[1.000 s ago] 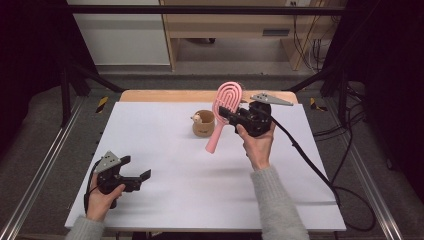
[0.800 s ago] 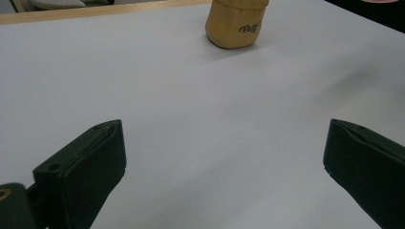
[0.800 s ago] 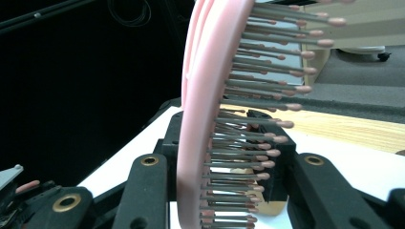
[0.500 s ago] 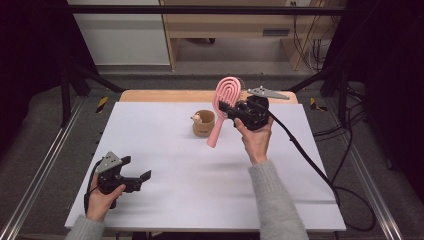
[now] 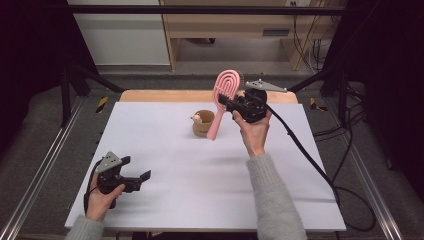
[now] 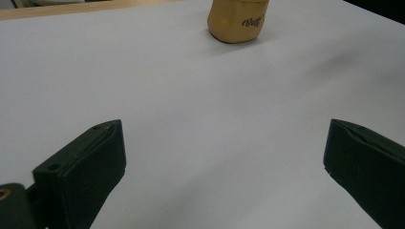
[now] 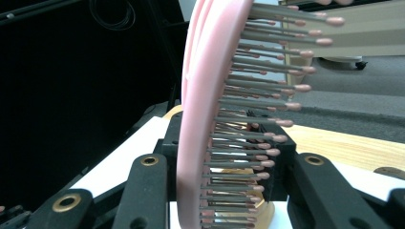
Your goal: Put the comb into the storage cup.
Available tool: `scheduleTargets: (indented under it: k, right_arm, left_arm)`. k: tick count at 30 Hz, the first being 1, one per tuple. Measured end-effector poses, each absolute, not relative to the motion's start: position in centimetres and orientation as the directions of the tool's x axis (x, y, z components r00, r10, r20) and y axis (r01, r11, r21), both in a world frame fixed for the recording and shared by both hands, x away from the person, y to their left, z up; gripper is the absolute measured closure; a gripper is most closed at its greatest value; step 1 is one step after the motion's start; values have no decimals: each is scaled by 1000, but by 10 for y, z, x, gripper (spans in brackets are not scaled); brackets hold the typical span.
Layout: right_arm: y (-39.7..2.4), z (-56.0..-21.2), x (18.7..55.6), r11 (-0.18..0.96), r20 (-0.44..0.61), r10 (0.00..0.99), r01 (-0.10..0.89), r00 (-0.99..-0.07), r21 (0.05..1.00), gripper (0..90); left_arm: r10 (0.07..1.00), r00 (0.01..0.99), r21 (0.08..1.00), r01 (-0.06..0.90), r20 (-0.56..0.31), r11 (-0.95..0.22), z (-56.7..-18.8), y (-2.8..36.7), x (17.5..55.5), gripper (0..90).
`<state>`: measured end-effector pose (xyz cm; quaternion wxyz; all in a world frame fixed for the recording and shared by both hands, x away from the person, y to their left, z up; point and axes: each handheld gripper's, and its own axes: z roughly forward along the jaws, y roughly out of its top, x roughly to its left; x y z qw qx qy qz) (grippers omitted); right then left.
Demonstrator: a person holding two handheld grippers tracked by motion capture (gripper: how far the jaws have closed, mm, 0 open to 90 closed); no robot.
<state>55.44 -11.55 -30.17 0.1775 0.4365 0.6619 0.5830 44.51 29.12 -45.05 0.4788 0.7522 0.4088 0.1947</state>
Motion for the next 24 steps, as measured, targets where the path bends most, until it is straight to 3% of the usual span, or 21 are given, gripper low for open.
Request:
scheduleTargets:
  k: [24]
  right_arm:
    - [-105,-299,580,-47,236,824,354,-514,934,626]
  left_arm:
    - [801,590,878,433,-105,-204,-452,293,446,5]
